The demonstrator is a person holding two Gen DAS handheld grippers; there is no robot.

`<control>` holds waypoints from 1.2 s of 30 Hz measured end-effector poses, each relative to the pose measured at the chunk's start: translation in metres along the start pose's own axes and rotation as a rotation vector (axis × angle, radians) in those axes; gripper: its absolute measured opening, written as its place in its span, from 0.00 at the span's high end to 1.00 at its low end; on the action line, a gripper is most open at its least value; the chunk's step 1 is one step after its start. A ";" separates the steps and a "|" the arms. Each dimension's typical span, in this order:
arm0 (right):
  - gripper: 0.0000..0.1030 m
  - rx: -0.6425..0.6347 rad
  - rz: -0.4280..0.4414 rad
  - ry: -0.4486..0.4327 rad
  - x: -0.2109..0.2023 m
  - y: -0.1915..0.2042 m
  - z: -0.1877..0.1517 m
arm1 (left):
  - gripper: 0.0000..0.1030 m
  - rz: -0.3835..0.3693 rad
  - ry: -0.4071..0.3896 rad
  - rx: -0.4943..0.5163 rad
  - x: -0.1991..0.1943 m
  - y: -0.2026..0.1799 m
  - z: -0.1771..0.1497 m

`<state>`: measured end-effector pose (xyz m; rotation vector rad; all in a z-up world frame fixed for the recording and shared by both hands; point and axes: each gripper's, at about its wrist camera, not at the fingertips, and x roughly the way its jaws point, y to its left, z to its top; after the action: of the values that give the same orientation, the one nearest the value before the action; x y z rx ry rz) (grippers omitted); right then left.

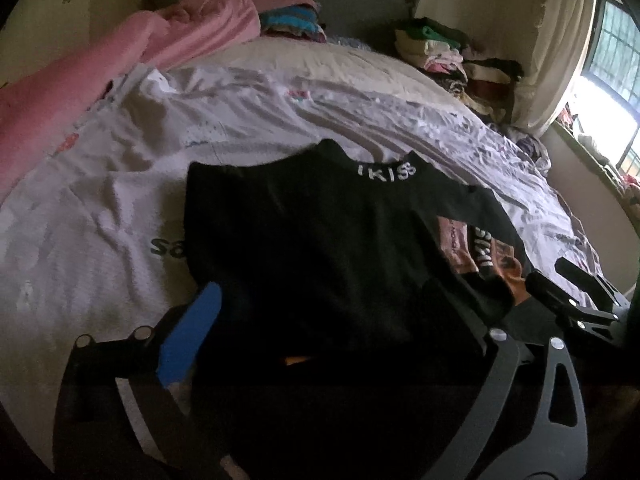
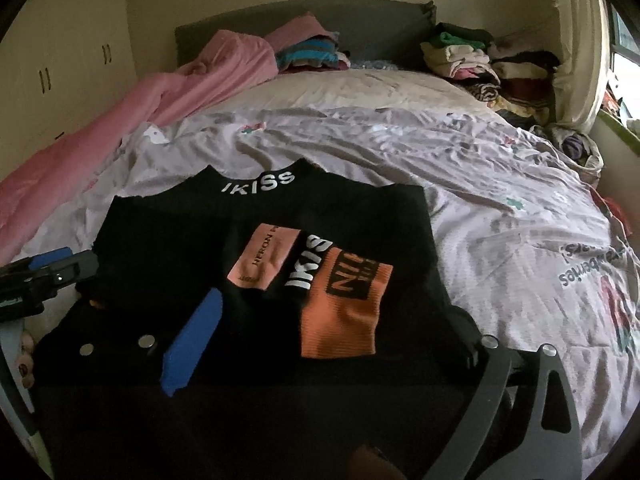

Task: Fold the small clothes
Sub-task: 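Move both grippers to the hem of the black shirt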

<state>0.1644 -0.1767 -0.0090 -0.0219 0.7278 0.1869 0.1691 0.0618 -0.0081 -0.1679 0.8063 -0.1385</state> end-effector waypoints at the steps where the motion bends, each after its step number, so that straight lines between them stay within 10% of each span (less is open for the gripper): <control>1: 0.06 0.002 0.000 -0.004 -0.002 -0.001 0.000 | 0.09 -0.001 -0.005 -0.001 -0.002 0.000 0.000; 36: 0.06 0.000 0.021 -0.069 -0.107 -0.044 -0.030 | 0.09 0.117 -0.024 0.016 -0.093 -0.006 -0.062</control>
<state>0.0747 -0.2400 0.0375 -0.0081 0.6597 0.2068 0.0600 0.0677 0.0158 -0.1063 0.7890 -0.0326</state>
